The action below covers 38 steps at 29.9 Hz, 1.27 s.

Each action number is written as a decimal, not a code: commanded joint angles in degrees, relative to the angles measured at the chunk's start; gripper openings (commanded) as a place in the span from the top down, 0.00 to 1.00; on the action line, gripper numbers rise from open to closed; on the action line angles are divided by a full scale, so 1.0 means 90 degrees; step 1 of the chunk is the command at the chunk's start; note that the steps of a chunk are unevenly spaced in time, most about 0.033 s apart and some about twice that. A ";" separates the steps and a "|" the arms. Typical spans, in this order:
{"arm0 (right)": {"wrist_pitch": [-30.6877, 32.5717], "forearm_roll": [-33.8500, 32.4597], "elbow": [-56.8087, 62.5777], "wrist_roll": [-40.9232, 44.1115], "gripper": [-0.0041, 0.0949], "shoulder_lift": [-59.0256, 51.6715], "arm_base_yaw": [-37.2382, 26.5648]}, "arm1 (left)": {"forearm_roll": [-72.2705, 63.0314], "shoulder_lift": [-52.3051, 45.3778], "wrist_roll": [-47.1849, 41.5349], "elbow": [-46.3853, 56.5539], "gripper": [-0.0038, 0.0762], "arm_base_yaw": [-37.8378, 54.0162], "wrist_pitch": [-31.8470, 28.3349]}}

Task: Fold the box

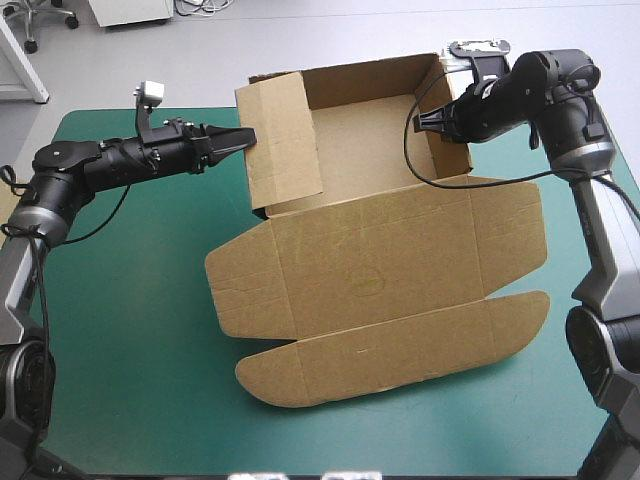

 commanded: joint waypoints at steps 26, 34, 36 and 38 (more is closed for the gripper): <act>0.0023 0.0141 -0.0135 0.0516 0.97 -0.0143 0.0507 | 0.7445 -0.0090 -0.5849 -0.1860 0.51 -0.2357 -0.1564; 0.0023 -0.0067 -0.0105 0.0972 0.97 0.0140 0.0944 | 0.8253 0.0028 -0.6033 -0.1860 0.87 -0.2357 -0.1118; 0.0023 -0.0231 -0.0067 0.1069 0.97 0.0240 0.1107 | 0.8470 0.0113 -0.6033 -0.1860 0.95 -0.2357 -0.0959; 0.0023 -0.0377 -0.0067 0.1081 0.97 0.0337 0.1236 | 0.8566 0.0173 -0.6033 -0.1860 0.96 -0.2357 -0.0819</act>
